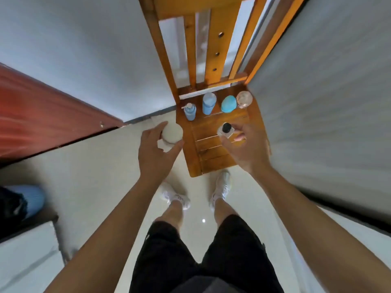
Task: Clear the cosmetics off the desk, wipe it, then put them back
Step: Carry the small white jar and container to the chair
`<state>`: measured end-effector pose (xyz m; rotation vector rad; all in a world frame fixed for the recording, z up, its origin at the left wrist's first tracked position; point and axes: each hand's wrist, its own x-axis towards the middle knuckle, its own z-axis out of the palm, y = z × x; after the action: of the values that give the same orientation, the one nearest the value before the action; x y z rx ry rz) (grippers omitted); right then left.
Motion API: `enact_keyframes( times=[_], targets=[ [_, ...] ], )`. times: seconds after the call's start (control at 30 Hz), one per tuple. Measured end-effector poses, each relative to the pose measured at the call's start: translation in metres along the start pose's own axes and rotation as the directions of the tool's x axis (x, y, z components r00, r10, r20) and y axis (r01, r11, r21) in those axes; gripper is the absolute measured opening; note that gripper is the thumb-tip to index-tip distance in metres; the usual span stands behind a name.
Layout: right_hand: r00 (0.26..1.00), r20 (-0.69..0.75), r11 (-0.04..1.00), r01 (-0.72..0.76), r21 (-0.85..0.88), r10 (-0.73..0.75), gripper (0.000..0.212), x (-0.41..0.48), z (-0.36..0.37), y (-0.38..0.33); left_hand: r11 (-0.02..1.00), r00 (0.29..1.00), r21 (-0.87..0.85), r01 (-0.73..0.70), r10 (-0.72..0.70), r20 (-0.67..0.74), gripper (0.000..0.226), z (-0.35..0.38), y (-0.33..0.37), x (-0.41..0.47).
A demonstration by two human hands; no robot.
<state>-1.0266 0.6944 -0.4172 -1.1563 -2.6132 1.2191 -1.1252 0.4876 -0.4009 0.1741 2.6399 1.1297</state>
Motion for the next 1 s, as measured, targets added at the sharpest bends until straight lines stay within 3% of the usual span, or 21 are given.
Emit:
enact_keyframes(
  times=[0.2,0.43,0.73,1.0],
  targets=[
    [0.996,0.069,0.998,-0.059,-0.017,0.060,0.051,0.048,0.068,0.061,0.983,0.983,0.051,0.174,-0.177,0.046,0.061,0.089,-0.060,0.026],
    [0.985,0.107,0.991,-0.130,-0.041,0.134,0.045,0.094,0.154,0.119,0.971,0.967,0.089,0.222,-0.231,0.107,0.059,0.168,-0.135,0.068],
    [0.988,0.093,0.991,-0.117,-0.059,0.122,0.047,0.140,0.213,0.139,0.988,0.987,0.111,0.105,-0.117,0.107,0.060,0.230,-0.160,0.109],
    [0.992,0.116,0.993,-0.042,-0.109,0.054,0.054,0.138,0.220,0.139,0.992,0.991,0.105,0.065,-0.076,0.109,0.072,0.226,-0.164,0.109]
  ],
)
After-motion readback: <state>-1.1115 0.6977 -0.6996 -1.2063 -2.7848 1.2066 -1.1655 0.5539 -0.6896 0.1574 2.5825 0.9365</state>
